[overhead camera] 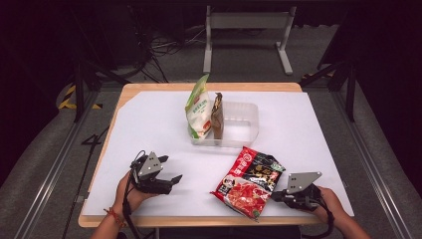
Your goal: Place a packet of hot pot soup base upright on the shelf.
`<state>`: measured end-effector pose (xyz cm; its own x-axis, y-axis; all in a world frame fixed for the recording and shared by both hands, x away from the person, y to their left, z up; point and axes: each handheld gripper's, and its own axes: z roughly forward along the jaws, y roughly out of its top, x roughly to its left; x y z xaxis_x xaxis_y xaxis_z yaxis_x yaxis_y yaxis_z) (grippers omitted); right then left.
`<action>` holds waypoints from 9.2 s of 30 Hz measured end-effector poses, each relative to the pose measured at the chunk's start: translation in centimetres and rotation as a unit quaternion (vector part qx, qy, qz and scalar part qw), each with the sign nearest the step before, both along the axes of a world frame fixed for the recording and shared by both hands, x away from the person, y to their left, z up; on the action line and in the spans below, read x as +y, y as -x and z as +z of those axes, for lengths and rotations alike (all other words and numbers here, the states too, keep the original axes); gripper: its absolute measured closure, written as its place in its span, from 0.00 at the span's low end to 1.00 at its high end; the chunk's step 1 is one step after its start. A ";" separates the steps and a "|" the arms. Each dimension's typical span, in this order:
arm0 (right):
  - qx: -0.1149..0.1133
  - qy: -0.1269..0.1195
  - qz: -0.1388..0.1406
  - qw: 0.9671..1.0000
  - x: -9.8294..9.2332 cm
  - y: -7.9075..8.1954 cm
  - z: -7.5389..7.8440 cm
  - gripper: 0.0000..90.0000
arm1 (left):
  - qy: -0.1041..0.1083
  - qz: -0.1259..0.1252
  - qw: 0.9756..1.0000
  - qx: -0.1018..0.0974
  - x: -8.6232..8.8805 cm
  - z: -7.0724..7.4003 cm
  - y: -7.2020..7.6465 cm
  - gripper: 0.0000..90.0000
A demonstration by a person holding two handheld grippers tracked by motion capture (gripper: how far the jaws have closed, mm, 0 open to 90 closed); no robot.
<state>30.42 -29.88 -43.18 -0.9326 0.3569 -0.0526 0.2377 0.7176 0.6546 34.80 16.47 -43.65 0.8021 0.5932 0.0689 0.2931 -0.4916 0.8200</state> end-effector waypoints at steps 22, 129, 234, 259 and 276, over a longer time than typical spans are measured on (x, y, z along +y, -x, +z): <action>-0.006 -0.107 -0.193 0.975 -5.4 -3.8 0.6 0.40 | 0.017 0.038 0.999 -0.021 0.5 0.2 0.1 0.15; 0.053 -0.315 -0.116 0.940 -0.2 -4.5 5.8 0.98 | -0.018 0.028 0.999 -0.036 0.5 0.1 0.3 0.19; -0.117 -0.289 -0.226 0.923 7.7 -14.8 19.6 0.99 | -0.007 0.018 0.999 -0.037 1.1 0.1 0.3 0.18; -0.122 -0.279 -0.273 0.912 9.9 -19.0 17.3 0.99 | -0.011 0.015 0.999 -0.034 1.0 -0.1 0.3 0.18; -0.115 -0.274 -0.255 0.920 10.2 -18.9 14.4 0.98 | -0.017 0.012 0.999 -0.032 0.8 -0.2 0.1 0.18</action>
